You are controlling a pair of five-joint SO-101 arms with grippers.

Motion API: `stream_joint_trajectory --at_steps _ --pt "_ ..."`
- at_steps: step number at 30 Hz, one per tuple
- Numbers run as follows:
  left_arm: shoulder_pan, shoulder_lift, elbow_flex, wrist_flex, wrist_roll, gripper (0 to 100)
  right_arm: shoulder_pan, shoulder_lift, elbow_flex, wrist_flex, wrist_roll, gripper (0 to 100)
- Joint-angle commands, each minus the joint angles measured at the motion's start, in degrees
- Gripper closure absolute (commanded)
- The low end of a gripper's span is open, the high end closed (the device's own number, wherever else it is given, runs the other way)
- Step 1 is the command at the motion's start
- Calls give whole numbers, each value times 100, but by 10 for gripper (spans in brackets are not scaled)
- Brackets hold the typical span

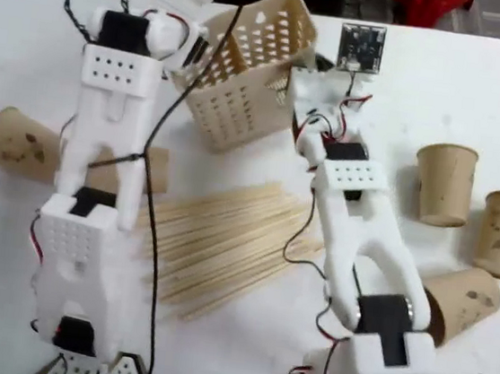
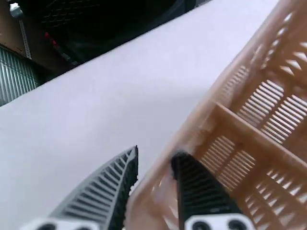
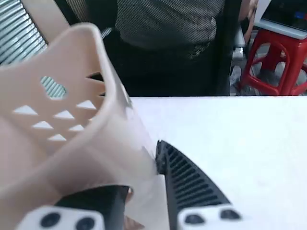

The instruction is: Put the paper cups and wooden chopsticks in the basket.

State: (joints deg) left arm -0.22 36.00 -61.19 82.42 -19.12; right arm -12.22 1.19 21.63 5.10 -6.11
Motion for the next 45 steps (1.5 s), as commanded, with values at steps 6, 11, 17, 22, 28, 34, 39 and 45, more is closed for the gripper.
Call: stream_joint_trajectory --at_steps 6,11,17,22,28,34,39,45 --pt "-145 -13 88 -246 -484 978 189 119 -62 576 -44 844" --pt "-136 259 246 -334 -484 978 224 -40 -62 1727 -44 853" --pt "13 514 -149 132 -475 978 233 -681 -62 2818 -44 878" --pt "171 523 -624 791 -475 978 171 -1270 -62 3767 -44 878" --pt "180 576 -967 1160 -475 977 75 -1596 -62 4251 0 797" --pt "163 576 -668 932 -475 976 31 -1323 -53 4040 862 715" --pt "127 532 -721 1020 -475 937 242 -1490 -62 4075 1073 715" --pt "136 549 -1037 1134 -492 845 268 -2026 -53 4418 1459 714"
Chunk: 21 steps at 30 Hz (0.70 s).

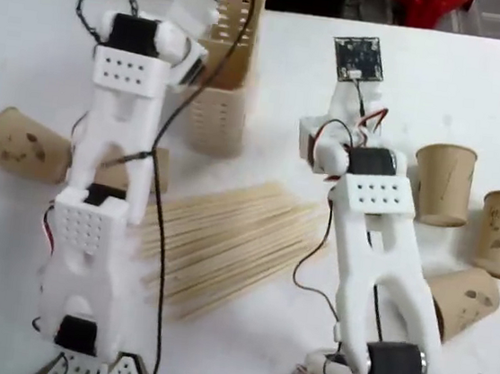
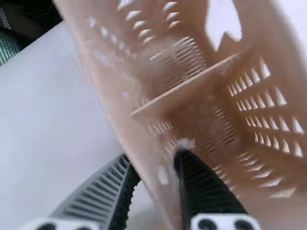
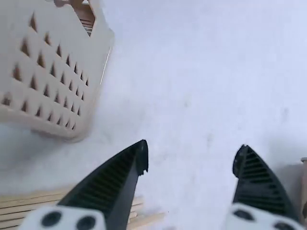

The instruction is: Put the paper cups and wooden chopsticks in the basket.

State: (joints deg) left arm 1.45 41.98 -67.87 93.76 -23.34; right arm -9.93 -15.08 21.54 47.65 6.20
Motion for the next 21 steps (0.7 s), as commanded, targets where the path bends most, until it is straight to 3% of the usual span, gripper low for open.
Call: stream_joint_trajectory --at_steps 1,12,21 --pt "-13 -40 -422 35 -70 847 40 -462 -44 233 290 714" --pt "66 -119 -1099 536 26 845 207 -593 -44 901 325 714" --pt "-13 -163 -2444 545 1081 842 488 -602 273 927 299 714"
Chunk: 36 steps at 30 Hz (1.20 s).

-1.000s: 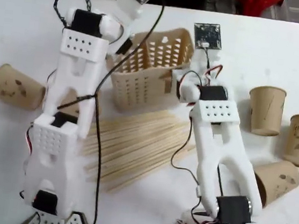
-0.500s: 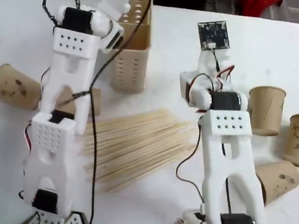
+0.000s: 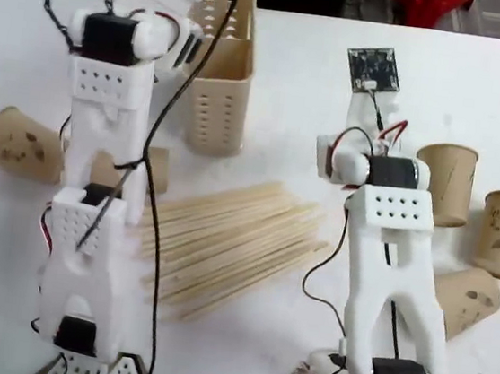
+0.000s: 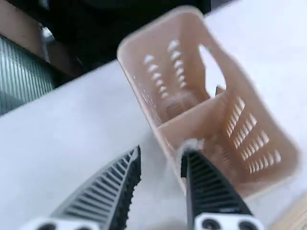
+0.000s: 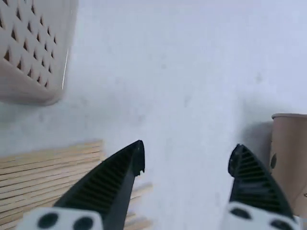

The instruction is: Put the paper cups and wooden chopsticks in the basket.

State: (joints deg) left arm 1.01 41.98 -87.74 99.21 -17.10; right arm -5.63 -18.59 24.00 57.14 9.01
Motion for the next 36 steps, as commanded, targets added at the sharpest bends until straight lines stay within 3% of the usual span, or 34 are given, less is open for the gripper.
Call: stream_joint_trajectory --at_steps 1,6,9,11,13,22,30,36 --pt "57 -136 -457 0 765 842 57 -233 79 -22 18 714" --pt "84 -136 88 -53 2769 834 198 -259 422 -13 18 714" --pt "127 -110 519 -316 4440 762 259 -242 686 -40 18 715" --pt "233 -101 809 -571 5169 701 268 -259 905 -224 18 715" --pt "338 -101 1020 -853 5284 676 242 -259 1090 -470 18 715" --pt "418 -92 1837 -2171 5952 733 251 -259 1257 -629 18 715" --pt "418 -92 2734 -2207 6154 733 233 -259 1257 -629 26 715" --pt "391 -92 3332 -2769 6356 745 233 -259 1257 -629 35 715"
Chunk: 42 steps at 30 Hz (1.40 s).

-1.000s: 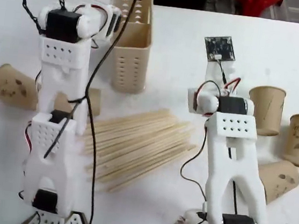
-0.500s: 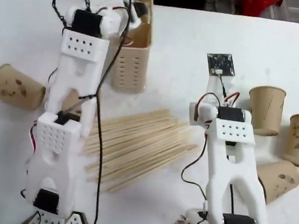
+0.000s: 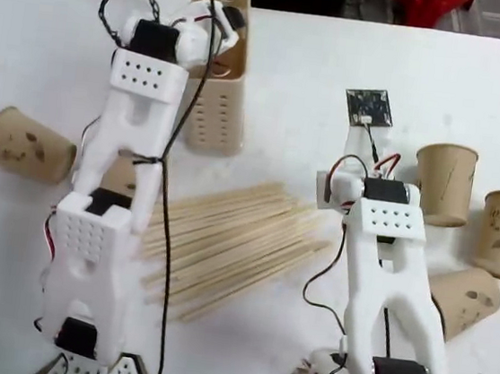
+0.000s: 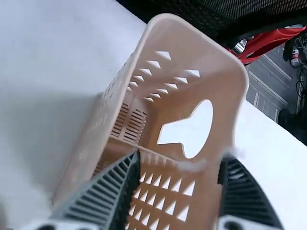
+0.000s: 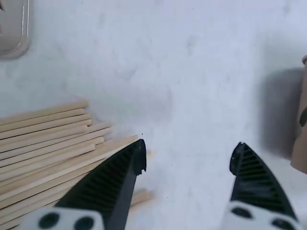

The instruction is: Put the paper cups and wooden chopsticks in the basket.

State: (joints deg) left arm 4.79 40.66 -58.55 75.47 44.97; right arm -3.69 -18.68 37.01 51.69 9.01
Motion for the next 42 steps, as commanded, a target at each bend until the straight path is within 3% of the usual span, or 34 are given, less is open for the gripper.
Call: stream_joint_trajectory --at_steps 1,6,13,22,29,36,42 --pt "22 40 527 -475 149 770 40 -251 -44 -84 35 715" --pt "40 40 967 -888 123 987 40 -251 -44 -84 53 715" --pt "48 31 1116 -897 -501 976 84 -251 -44 -84 62 715" --pt "4 -22 1020 -703 -501 939 84 -251 -35 -57 62 715" --pt "110 31 888 -721 510 805 84 -251 -35 -57 62 715" --pt "119 418 862 -888 1029 805 84 -251 -35 -57 62 715" --pt "198 1112 862 -923 1055 844 84 -251 -35 -57 62 715"
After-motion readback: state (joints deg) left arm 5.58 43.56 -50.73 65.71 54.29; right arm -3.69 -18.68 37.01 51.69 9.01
